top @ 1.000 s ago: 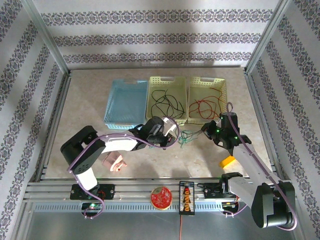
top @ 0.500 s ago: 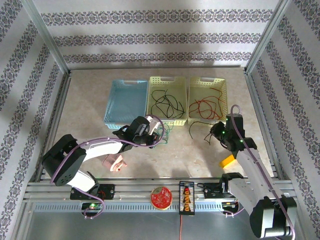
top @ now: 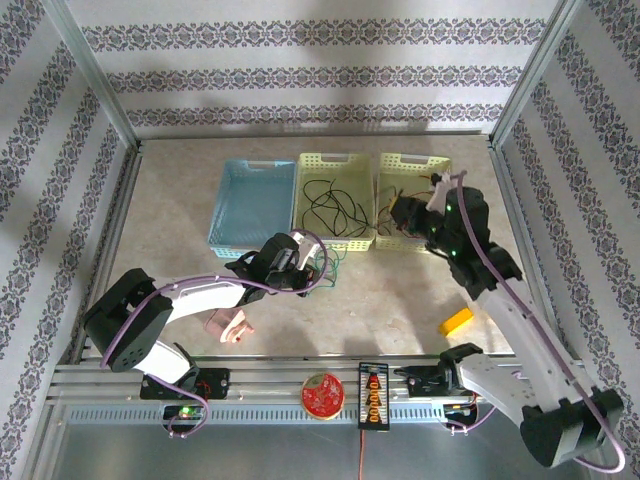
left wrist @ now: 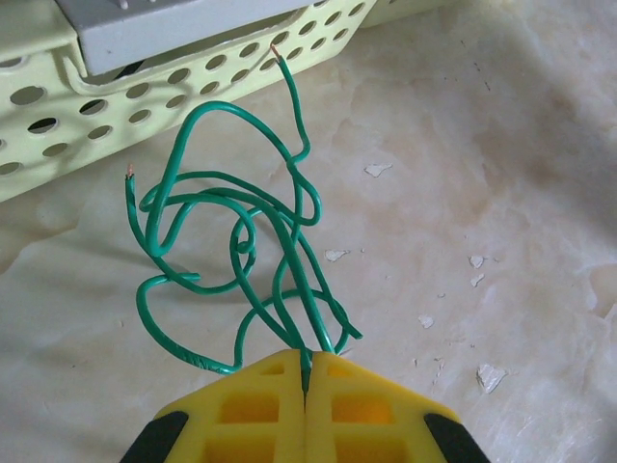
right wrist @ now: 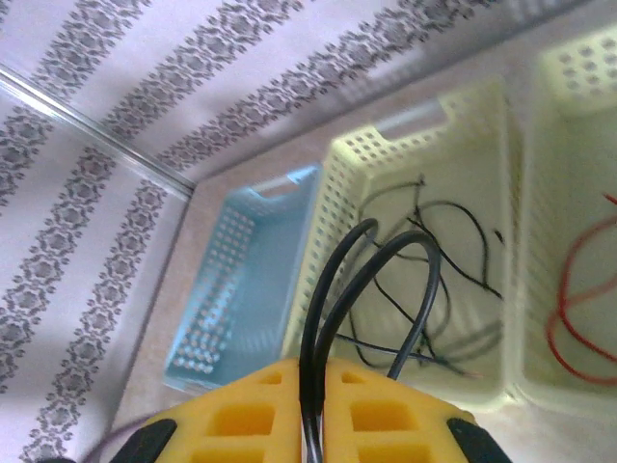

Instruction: Untangle the cables

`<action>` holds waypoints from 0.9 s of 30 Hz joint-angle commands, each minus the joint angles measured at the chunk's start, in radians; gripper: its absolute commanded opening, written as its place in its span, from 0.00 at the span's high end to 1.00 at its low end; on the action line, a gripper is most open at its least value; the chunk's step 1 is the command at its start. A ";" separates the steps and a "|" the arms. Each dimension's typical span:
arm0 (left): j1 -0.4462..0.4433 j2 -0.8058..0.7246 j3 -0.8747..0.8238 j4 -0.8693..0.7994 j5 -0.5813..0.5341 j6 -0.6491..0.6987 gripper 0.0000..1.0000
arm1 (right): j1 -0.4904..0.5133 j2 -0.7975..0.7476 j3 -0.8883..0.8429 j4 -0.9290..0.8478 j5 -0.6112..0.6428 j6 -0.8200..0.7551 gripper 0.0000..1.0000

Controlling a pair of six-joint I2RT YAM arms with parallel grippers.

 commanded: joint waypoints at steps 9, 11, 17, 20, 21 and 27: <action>0.007 -0.098 -0.052 -0.012 -0.050 -0.038 0.39 | 0.021 0.655 0.338 0.087 -0.100 -0.039 0.80; 0.007 -0.127 -0.060 -0.044 -0.067 -0.035 0.25 | 0.021 0.702 0.364 0.066 -0.112 -0.035 0.65; 0.008 -0.186 -0.076 -0.174 -0.089 -0.036 0.14 | 0.038 0.618 0.278 0.032 -0.054 -0.067 0.46; 0.009 -0.177 -0.074 -0.245 -0.077 -0.044 0.15 | 0.041 0.536 0.190 0.034 -0.037 -0.068 0.45; 0.009 -0.168 -0.075 -0.260 -0.071 -0.046 0.18 | 0.043 0.509 0.165 0.036 -0.033 -0.070 0.45; 0.009 -0.103 -0.083 -0.222 -0.080 -0.058 0.36 | 0.049 0.397 0.037 0.030 -0.040 -0.064 0.45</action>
